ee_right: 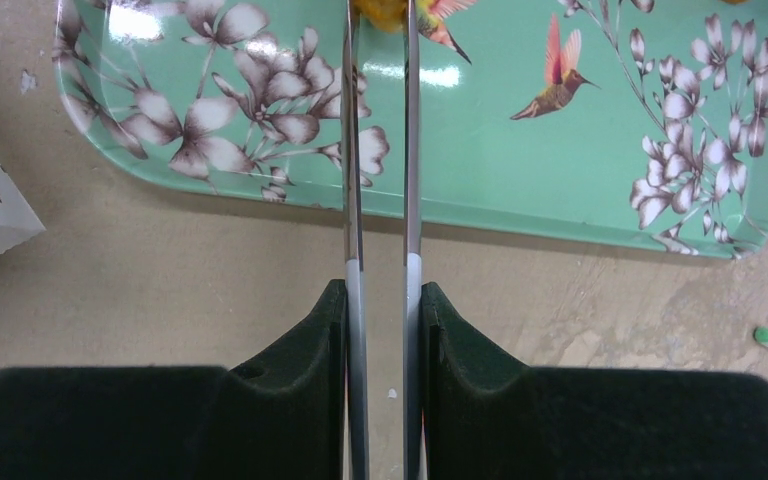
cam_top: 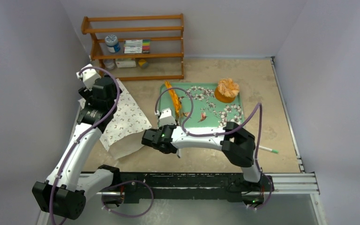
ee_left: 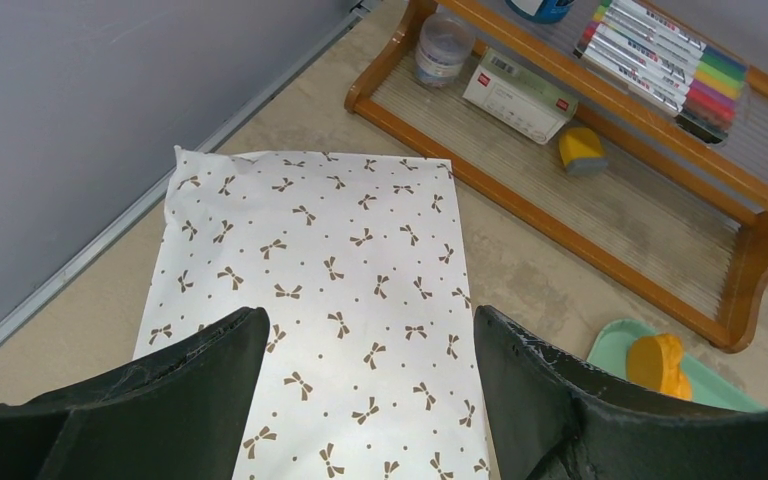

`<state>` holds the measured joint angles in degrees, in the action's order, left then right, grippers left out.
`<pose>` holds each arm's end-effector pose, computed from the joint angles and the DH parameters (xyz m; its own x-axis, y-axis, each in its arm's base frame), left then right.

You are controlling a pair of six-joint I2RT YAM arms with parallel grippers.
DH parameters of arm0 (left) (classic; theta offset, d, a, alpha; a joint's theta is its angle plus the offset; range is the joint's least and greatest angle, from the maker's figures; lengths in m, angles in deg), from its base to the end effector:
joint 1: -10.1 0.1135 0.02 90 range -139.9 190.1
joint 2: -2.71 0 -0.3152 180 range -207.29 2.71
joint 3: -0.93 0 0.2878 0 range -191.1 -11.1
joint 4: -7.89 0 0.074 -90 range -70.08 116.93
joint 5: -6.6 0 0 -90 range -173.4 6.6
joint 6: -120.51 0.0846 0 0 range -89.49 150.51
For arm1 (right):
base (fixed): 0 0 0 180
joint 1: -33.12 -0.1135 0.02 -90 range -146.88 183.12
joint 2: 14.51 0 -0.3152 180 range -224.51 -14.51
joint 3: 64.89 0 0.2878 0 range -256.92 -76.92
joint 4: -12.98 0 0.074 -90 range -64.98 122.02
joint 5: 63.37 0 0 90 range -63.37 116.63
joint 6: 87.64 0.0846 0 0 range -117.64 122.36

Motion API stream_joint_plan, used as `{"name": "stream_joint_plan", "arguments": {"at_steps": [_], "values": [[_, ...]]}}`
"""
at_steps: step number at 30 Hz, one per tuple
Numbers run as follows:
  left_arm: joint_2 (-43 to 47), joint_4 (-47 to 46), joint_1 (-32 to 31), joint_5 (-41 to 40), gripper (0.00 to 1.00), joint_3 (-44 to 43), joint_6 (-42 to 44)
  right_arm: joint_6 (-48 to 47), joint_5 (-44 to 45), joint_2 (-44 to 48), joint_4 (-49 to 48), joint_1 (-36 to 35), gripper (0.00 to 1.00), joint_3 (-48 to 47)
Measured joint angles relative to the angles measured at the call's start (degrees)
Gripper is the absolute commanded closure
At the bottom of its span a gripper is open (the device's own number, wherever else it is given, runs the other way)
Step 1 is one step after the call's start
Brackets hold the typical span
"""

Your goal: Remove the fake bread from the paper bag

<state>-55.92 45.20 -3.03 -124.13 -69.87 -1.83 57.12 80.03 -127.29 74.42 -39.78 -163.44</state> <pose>0.2680 -0.0058 0.3846 -0.1339 -0.3850 -0.9131 -0.5619 0.7885 -0.2501 0.1978 0.4119 0.2128 -0.5821 -0.2360 -0.7781 -0.0624 0.9671 -0.2467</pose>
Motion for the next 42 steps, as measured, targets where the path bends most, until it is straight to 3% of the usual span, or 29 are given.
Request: {"name": "stream_joint_plan", "arguments": {"at_steps": [7, 18, 27, 30, 33, 37, 42], "values": [[0.2, 0.0, 0.0, 0.2, 0.24, 0.2, 0.0, 2.7, 1.4, -5.6, 4.7, -1.8, 1.0, -5.4], [0.2, 0.0, 0.0, 0.3, 0.24, 0.2, 0.0, -0.3, 0.7, -6.9, 2.2, -3.7, 0.98, -7.3], [0.2, 0.1, 0.0, 0.3, 0.24, 0.2, 0.0, -2.5, -1.2, -6.8, -0.6, -4.1, 0.74, -8.1], [0.2, 0.1, 0.0, 0.3, 0.24, 0.2, 0.0, -2.9, -2.1, -6.6, -1.6, -4.1, 0.71, -8.0], [0.1, 0.1, 0.0, 0.3, 0.24, 0.2, 0.0, -3.0, -2.9, -6.3, -2.2, -4.1, 0.77, -7.7], [0.0, 0.1, 0.0, 0.3, 0.24, 0.2, 0.0, -2.8, -4.1, -5.3, -2.9, -4.1, 0.98, -6.5], [0.0, 0.1, 0.0, 0.3, 0.24, 0.2, 0.0, -0.2, -4.5, -4.4, -1.3, -4.2, 1.0, -6.3]]}}
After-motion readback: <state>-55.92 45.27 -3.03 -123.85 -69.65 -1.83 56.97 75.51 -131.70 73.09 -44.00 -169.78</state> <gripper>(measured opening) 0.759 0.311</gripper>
